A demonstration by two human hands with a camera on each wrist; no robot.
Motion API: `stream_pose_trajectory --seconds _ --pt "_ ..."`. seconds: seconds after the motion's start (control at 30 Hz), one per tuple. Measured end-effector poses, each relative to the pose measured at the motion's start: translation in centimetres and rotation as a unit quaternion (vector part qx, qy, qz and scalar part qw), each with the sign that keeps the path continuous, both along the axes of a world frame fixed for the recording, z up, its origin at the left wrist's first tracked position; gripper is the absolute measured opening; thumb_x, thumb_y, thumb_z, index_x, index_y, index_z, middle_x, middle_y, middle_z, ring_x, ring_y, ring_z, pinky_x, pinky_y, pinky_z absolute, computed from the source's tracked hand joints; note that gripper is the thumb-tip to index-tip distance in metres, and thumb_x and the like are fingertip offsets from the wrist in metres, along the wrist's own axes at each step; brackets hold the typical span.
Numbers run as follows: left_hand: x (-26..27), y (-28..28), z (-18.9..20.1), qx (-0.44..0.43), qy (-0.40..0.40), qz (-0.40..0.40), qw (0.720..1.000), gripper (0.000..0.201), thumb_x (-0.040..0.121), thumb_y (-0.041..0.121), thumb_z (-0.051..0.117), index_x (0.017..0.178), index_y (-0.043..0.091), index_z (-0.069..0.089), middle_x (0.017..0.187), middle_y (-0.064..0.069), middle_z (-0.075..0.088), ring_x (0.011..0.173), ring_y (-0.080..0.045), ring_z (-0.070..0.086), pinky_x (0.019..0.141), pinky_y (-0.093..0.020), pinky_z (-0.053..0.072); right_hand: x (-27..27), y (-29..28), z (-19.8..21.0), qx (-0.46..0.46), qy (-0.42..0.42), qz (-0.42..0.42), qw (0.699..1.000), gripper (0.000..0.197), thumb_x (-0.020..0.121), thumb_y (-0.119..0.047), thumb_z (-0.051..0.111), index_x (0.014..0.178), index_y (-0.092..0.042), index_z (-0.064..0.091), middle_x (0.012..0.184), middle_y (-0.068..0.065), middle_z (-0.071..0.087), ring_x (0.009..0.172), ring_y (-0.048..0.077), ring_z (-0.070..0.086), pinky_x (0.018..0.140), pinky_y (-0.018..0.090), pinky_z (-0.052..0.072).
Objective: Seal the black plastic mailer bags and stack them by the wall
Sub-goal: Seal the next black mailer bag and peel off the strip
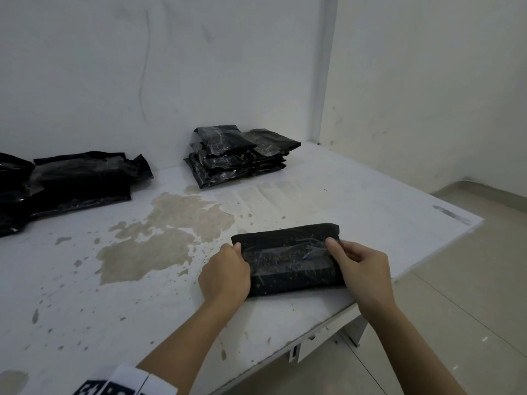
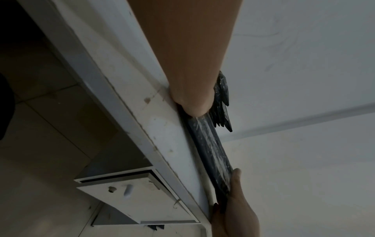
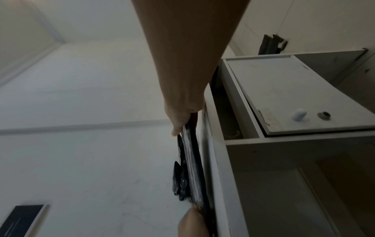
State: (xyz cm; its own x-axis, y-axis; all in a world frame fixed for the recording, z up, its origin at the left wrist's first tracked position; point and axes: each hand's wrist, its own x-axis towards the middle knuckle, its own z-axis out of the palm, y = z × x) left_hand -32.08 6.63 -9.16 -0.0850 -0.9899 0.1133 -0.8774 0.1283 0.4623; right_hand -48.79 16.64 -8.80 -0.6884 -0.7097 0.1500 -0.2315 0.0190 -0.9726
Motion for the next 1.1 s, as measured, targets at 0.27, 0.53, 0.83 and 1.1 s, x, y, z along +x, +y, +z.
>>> stream_pose_trajectory --seconds 0.27,0.53,0.83,1.1 --pt "0.0 0.4 -0.3 -0.018 0.014 0.003 1.000 0.040 0.105 0.033 0.020 0.079 0.011 0.042 0.064 0.002 0.044 0.054 -0.011 0.038 0.047 -0.026 0.022 -0.7 0.6 0.4 -0.026 -0.141 0.053 0.988 0.015 0.092 -0.013 0.060 0.084 -0.016 0.073 0.078 0.001 0.075 0.073 0.007 0.070 0.062 0.013 0.051" --pt "-0.5 1.8 0.2 0.026 0.005 -0.055 0.998 0.072 0.072 0.083 0.040 0.097 0.015 0.042 0.087 0.005 0.054 0.073 -0.014 0.053 0.060 -0.027 0.039 -0.6 -0.1 -0.4 -0.018 -0.079 0.006 0.997 0.013 0.085 -0.021 0.070 0.096 -0.014 0.073 0.081 -0.005 0.074 0.078 0.005 0.069 0.065 0.013 0.052" --pt "2.4 0.0 0.4 0.147 0.166 -0.168 0.960 0.024 0.094 0.038 0.056 0.108 0.020 0.048 0.103 0.005 0.060 0.095 -0.013 0.058 0.084 -0.033 0.048 -0.4 -1.1 -0.1 0.055 -0.042 -0.010 0.998 0.022 0.070 -0.012 0.083 0.086 -0.015 0.069 0.084 0.001 0.073 0.081 0.020 0.069 0.078 0.036 0.056" --pt "6.4 1.4 0.5 0.205 0.349 -0.215 0.889 0.026 0.099 0.018 0.049 0.125 0.018 0.050 0.113 0.003 0.061 0.099 -0.004 0.061 0.076 -0.013 0.047 -0.7 0.1 5.0 0.173 -0.064 0.118 0.976 0.011 0.080 0.002 0.070 0.088 0.000 0.062 0.080 0.017 0.069 0.068 0.023 0.067 0.058 0.032 0.056"
